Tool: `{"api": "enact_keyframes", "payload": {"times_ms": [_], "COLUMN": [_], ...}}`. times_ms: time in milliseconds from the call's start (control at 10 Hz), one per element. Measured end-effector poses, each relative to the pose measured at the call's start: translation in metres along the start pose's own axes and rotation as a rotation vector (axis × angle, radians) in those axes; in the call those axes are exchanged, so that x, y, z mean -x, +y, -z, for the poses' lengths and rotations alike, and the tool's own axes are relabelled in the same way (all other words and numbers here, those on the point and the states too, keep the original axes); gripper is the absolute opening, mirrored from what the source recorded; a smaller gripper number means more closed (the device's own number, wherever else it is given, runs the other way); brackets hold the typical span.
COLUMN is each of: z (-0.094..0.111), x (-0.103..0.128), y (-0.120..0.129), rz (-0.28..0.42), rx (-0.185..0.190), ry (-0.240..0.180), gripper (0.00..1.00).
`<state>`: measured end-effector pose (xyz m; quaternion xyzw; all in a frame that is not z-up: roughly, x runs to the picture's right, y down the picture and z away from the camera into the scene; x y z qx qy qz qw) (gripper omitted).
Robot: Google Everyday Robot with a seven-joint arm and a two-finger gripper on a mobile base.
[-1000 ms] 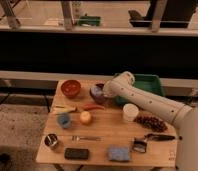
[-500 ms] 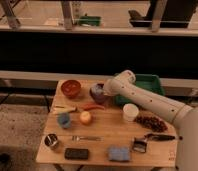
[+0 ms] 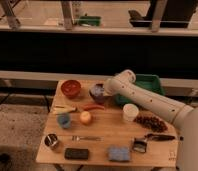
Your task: Wipe purple bowl with towel
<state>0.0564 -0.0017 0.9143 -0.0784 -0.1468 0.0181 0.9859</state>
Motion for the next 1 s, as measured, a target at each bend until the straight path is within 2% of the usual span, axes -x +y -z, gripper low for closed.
{"api": "enact_keyframes", "payload": {"times_ms": [300, 700, 1000], "z": [0.007, 0.048, 0.066], "x": [0.004, 0.017, 0.023], "y": [-0.004, -0.037, -0.049], "rz": [-0.012, -0.002, -0.005], "rx": [-0.018, -0.111, -0.159], "ry": [-0.015, -0.029, -0.039], "gripper": [0.8, 0.8, 0.8]}}
